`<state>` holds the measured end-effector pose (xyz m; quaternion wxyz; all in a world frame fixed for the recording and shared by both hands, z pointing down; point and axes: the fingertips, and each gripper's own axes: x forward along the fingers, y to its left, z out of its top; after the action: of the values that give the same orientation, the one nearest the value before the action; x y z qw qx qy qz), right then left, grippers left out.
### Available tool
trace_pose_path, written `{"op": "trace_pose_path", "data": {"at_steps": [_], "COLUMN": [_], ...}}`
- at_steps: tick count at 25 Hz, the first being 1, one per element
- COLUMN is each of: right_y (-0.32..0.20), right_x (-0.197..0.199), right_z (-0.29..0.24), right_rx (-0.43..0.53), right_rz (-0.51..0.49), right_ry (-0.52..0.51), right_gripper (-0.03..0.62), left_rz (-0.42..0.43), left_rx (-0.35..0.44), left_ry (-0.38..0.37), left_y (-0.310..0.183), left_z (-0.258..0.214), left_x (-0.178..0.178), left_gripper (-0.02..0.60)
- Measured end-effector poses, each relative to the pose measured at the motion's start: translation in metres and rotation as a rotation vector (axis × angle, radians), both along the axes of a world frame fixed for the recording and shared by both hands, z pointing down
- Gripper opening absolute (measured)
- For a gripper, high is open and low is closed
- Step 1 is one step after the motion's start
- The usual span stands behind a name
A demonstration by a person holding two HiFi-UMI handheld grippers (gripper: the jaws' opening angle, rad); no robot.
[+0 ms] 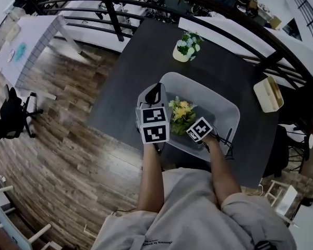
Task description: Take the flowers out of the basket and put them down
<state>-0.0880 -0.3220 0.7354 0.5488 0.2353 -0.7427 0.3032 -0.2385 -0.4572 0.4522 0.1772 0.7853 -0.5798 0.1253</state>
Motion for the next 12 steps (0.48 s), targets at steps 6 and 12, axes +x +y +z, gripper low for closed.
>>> {"op": "trace_pose_path", "data": {"at_steps": [6, 12], "right_y": [-0.008, -0.013], "right_x": [-0.002, -0.002], "right_z": [-0.021, -0.056], "right_rx": [0.037, 0.061], "right_rz": [-0.005, 0.023], "right_ry": [-0.017, -0.038], "right_gripper": [0.066, 0.064], "left_rz": [-0.01, -0.024], "left_rx": [-0.001, 0.01], "left_ry": [-0.017, -0.041], "left_y": [0.004, 0.018], "left_z": [-0.002, -0.013], "left_x": [-0.007, -0.015], "left_gripper": [0.026, 0.026]}}
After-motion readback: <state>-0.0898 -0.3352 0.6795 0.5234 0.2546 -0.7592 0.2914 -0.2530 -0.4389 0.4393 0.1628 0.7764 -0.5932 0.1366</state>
